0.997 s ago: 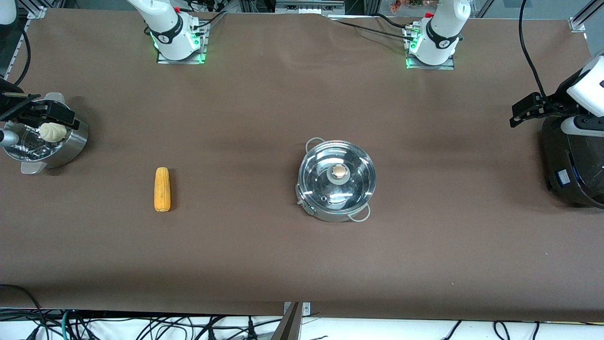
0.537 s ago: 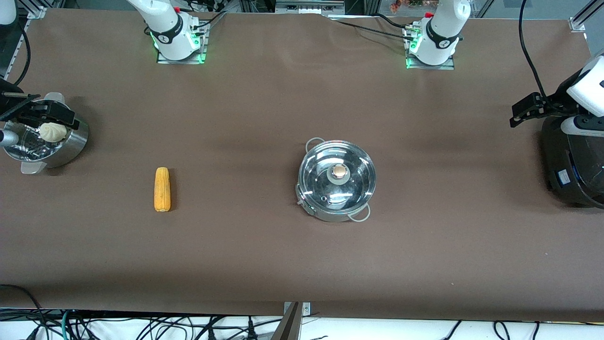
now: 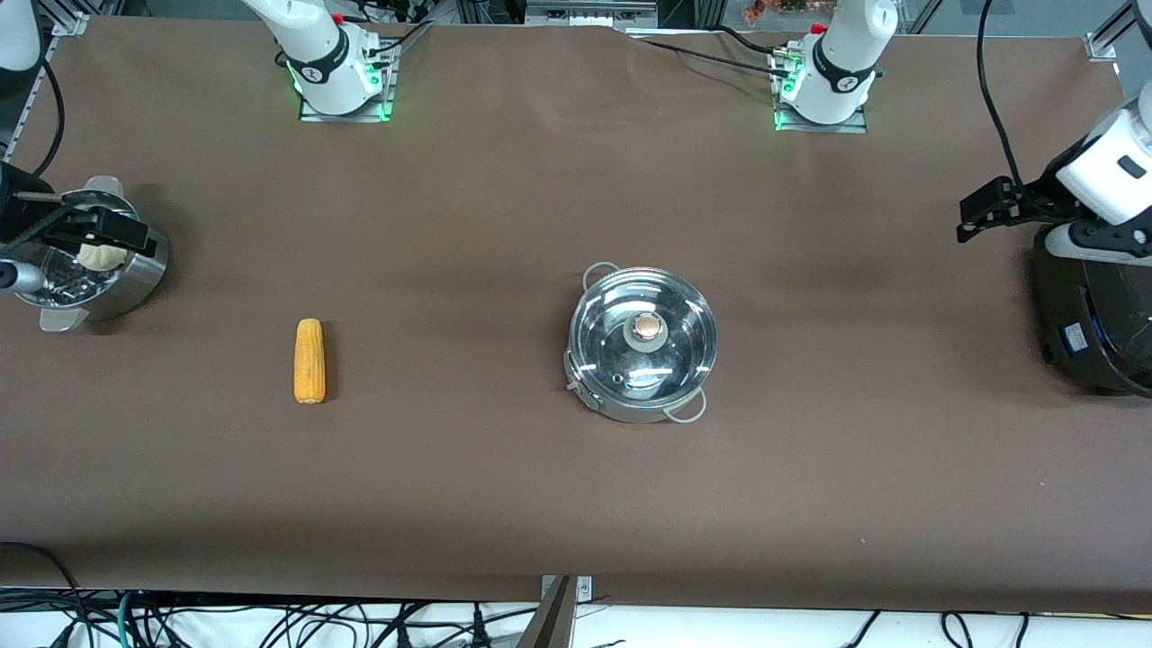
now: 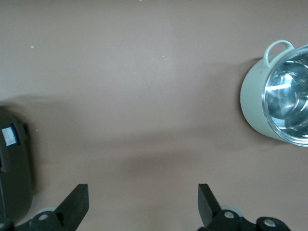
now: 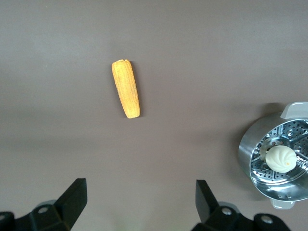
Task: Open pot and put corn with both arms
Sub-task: 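Reach the left gripper to the lid knob while the right gripper reaches the corn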
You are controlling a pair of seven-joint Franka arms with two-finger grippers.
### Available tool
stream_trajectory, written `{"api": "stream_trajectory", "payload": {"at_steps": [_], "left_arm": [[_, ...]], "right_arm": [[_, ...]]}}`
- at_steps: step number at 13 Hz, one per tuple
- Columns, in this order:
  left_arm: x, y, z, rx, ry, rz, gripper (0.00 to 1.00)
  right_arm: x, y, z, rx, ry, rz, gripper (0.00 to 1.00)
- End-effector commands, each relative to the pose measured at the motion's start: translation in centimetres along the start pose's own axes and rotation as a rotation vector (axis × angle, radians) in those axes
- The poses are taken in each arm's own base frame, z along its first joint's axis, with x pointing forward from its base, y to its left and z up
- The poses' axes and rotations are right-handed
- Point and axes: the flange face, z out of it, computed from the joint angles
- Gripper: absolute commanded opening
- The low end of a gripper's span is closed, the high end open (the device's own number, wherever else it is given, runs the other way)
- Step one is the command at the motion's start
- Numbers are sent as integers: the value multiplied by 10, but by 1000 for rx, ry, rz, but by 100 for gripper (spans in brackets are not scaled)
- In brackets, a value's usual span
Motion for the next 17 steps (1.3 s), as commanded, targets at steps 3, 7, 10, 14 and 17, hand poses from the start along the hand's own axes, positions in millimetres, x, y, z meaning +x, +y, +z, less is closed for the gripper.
{"api": "stream_trajectory", "payload": {"at_steps": [3,7,10,14,17], "left_arm": [[8,74,3,0,-16,150,100],[30,132,32,-103,-56,224,100],[49,216,47,-96,-65,237,100],[64,289,90,-88,-67,151,100],[87,305,128,-107,-2,132,100]], "right_arm": [[26,3,27,5,-2,0,100],[47,-2,62,10,-16,-16,100],[68,-25,92,12,13,-51,100],[92,-35,157,47,35,-44,100],[90,-44,203,50,82,-42,100]]}}
